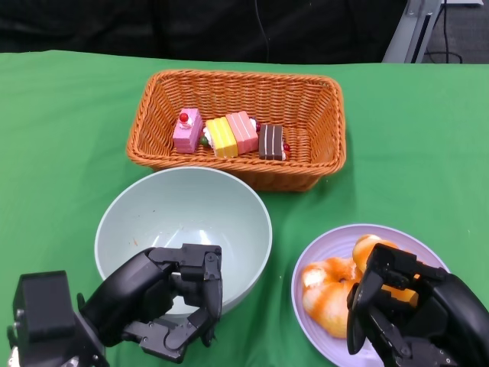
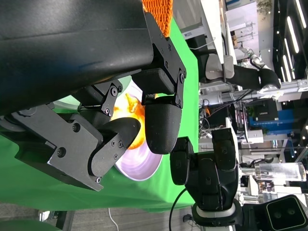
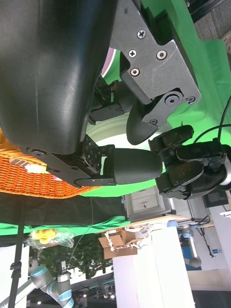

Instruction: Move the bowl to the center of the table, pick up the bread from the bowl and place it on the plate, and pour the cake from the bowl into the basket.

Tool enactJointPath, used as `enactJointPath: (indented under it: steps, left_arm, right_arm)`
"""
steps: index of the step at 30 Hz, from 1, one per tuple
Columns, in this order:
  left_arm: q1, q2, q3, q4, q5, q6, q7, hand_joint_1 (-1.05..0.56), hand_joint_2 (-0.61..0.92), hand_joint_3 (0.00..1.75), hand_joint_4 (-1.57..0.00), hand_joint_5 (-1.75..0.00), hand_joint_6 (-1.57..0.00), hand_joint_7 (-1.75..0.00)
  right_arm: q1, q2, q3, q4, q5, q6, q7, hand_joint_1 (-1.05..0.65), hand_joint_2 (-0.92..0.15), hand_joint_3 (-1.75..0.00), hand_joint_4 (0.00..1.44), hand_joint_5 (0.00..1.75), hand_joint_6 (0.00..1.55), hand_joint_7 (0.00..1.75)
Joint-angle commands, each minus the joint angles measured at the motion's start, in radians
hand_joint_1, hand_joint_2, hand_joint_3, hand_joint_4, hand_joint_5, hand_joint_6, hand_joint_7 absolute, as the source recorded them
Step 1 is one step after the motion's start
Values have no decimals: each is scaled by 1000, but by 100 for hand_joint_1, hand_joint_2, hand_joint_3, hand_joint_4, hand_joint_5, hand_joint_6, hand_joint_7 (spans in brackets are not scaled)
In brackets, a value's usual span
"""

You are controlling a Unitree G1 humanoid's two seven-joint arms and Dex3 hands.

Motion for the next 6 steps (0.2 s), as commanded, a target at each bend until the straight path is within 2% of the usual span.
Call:
enactJointPath:
  steps: [1, 6]
  left_arm:
    - [16, 5, 10, 3, 16, -12, -7, -2, 48, 129, -77, -175, -73, -155]
    - [20, 2, 8, 1, 22, -13, -7, -3, 47, 131, -77, -175, -73, -155]
  right_arm:
    - [11, -13, -2, 5, -4, -19, 0, -9, -59, -116, 73, 175, 64, 155]
    - [17, -13, -1, 2, -2, -25, 2, -8, -59, -116, 71, 175, 63, 154]
